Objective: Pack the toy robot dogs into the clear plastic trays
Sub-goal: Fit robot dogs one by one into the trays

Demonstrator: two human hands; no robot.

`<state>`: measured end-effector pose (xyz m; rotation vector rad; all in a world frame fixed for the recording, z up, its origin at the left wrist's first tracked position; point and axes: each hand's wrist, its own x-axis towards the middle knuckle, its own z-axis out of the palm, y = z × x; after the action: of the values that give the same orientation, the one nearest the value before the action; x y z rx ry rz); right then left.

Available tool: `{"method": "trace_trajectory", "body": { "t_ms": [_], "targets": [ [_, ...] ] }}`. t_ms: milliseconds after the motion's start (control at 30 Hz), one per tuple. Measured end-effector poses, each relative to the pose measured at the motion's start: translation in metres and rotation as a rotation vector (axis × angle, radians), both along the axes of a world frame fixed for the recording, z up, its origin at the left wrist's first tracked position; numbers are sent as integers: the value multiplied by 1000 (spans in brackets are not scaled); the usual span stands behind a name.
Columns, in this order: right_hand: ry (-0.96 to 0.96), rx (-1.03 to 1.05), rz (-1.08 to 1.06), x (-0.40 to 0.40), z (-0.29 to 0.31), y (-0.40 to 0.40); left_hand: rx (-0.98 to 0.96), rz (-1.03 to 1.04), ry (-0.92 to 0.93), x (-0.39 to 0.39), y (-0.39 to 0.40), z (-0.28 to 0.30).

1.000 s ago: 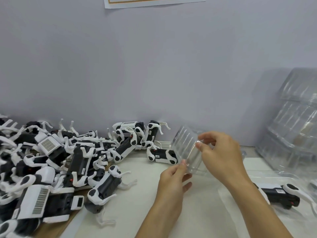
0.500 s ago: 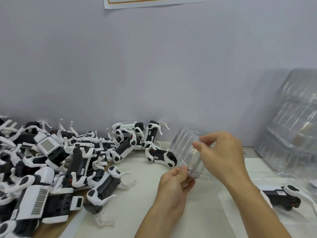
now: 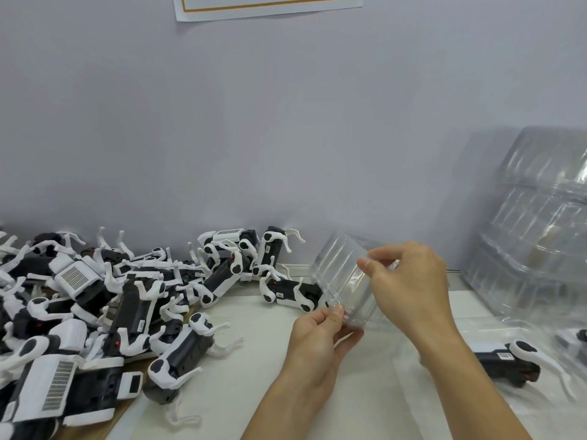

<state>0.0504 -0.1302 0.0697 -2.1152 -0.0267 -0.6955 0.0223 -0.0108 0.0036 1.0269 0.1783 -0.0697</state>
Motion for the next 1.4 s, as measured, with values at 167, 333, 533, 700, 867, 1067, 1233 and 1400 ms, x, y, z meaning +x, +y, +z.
{"method": "trace_trajectory", "body": {
  "t_ms": [167, 333, 533, 700, 867, 1067, 1233, 1400],
  "targets": [
    [-7, 37, -39, 2, -1, -12, 34, -40, 10, 13, -11, 3],
    [-59, 84, -97, 6, -4, -26, 67, -60, 14, 30, -23, 7],
    [-87, 99, -98, 7, -3, -29, 51, -44, 35, 37, -24, -7],
    [-161, 155, -119, 1, 11, -41, 38, -2, 89, 41, -21, -12],
    [-339, 118, -83, -11, 31, -43, 44, 30, 116, 44, -18, -19],
    [-349, 135, 62, -15, 35, -43, 600, 127, 127, 41, -5, -19],
    [-342, 201, 167, -17, 37, -43, 679, 232, -6, 36, -2, 11],
    [-277, 247, 384, -18, 36, -40, 158, 211, -95, 16, 19, 66]
  ]
}}
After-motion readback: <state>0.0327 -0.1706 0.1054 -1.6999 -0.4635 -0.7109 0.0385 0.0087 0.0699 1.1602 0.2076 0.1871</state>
